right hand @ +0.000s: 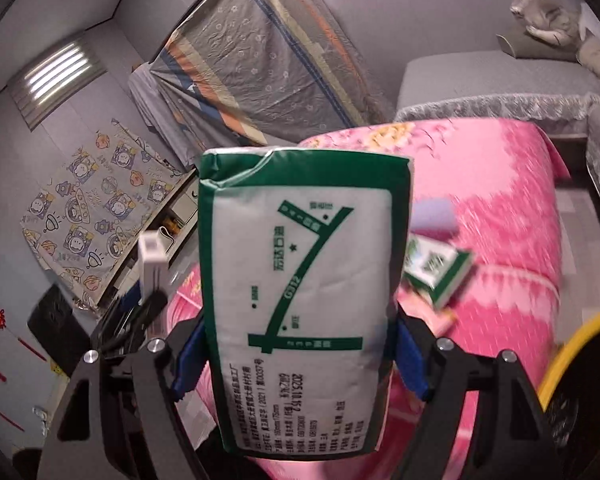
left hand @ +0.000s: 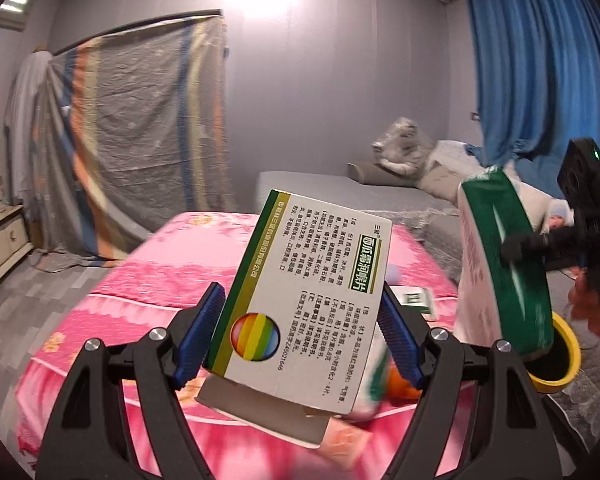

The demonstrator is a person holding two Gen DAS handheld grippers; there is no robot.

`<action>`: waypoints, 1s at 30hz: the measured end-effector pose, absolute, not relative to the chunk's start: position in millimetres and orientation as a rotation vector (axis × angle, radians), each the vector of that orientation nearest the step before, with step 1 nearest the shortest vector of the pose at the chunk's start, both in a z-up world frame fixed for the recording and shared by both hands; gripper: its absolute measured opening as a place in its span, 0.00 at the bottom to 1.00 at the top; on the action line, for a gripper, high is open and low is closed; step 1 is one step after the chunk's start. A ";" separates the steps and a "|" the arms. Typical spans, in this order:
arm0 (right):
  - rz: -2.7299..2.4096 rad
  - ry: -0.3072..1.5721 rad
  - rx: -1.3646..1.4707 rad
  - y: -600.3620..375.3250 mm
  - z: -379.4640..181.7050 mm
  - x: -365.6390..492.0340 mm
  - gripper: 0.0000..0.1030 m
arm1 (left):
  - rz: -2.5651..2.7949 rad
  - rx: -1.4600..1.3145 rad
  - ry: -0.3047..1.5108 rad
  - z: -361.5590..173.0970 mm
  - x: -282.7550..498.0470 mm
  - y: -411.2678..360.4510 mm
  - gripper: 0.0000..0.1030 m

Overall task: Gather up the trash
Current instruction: 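Carry the tissue packet and medicine box with both grippers over the yellow bin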

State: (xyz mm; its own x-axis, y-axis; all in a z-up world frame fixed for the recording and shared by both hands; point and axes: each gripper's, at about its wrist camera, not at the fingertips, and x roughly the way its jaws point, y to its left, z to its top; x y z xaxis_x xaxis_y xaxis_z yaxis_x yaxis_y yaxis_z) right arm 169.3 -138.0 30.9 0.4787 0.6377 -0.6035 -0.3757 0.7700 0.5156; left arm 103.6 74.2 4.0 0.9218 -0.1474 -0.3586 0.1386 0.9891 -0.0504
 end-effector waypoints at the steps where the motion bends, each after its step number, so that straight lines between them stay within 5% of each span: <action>1: 0.628 0.870 0.343 -143.5 27.9 162.8 0.72 | -0.163 -0.021 0.372 3.7 104.9 65.9 0.70; 30: 0.204 0.636 0.507 -334.5 13.4 81.0 0.72 | -0.491 0.086 0.293 41.4 124.6 -111.5 0.70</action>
